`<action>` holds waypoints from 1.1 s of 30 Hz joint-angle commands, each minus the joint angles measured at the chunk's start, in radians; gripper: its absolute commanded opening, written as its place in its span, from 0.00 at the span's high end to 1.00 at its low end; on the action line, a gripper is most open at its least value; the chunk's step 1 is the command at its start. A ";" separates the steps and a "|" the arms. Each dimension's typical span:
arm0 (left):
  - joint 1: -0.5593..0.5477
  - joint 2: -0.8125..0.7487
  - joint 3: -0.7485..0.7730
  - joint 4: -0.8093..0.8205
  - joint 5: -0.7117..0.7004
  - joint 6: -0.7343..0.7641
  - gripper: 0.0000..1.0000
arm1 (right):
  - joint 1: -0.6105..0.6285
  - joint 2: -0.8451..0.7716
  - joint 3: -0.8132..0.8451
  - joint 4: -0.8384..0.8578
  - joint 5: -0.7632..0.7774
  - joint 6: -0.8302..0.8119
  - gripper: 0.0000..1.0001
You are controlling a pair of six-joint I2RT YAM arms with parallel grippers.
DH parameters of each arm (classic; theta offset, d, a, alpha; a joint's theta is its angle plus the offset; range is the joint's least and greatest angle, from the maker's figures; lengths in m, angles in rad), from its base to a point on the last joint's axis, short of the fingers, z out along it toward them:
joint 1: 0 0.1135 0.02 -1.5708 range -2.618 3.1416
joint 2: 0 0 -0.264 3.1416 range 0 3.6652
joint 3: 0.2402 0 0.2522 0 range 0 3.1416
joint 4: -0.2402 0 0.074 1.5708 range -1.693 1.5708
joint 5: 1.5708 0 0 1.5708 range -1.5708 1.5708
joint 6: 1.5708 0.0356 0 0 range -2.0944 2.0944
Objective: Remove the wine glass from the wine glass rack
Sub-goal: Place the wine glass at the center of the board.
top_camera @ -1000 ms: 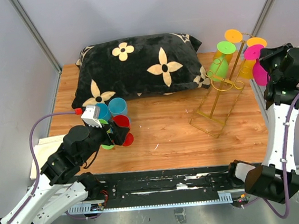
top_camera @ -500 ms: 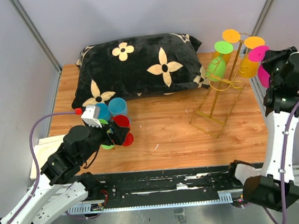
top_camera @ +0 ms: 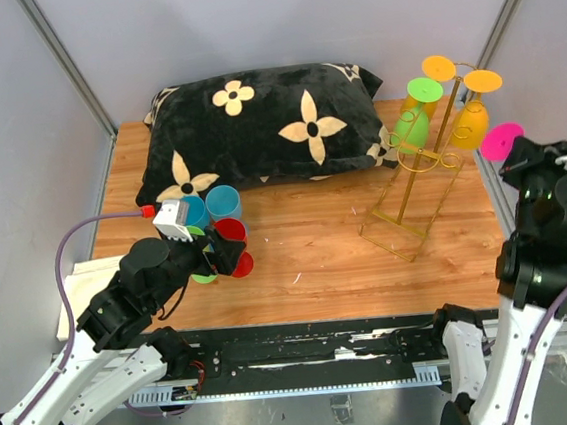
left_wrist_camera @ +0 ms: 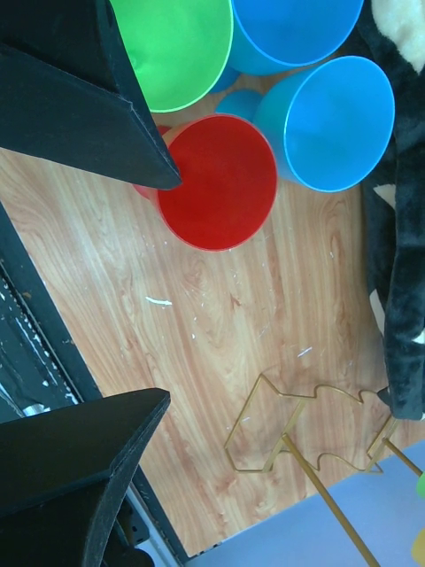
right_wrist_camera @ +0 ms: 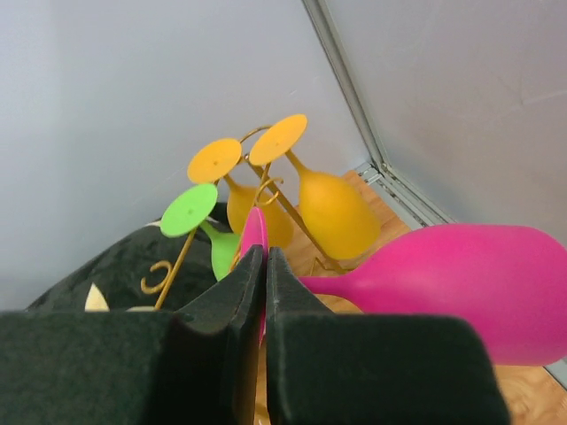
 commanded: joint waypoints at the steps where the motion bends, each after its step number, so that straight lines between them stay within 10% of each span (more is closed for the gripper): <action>1: -0.005 -0.008 0.033 0.021 -0.005 -0.013 0.00 | -0.017 -0.122 -0.020 -0.131 -0.139 -0.086 0.96; 11: -0.005 -0.002 0.048 0.031 0.015 -0.025 0.00 | -0.017 -0.238 0.063 -0.485 -0.272 -0.208 0.98; 33: -0.005 0.033 0.033 0.085 0.066 -0.065 0.00 | -0.002 -0.225 -0.102 -0.132 -1.195 0.026 0.99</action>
